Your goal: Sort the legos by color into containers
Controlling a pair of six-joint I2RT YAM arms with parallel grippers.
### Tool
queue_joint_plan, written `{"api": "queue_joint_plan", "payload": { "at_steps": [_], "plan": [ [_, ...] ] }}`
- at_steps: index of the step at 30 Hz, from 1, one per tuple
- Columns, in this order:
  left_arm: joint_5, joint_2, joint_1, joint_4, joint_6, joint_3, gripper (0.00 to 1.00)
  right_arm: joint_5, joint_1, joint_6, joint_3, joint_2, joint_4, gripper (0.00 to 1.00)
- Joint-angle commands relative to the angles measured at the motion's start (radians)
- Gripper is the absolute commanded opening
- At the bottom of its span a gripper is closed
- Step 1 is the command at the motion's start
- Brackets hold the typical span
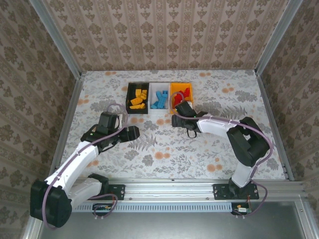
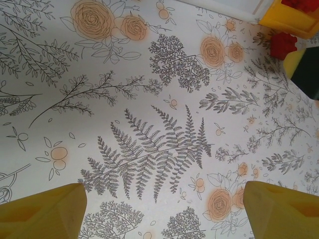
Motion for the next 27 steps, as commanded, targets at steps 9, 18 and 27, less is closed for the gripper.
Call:
{"api": "queue_joint_plan", "payload": {
  "at_steps": [9, 18, 27],
  "plan": [
    [0.011, 0.033, 0.018, 0.013, 0.013, -0.015, 0.84, 0.02, -0.045, 0.027, 0.107, 0.108, -0.105, 0.65],
    [0.015, 0.036, 0.028, 0.013, 0.023, -0.024, 0.84, 0.04, -0.066, 0.023, 0.162, 0.184, -0.111, 0.6],
    [0.032, 0.033, 0.05, 0.015, 0.03, -0.035, 0.85, 0.039, -0.093, 0.002, 0.239, 0.246, -0.13, 0.53]
  ]
}}
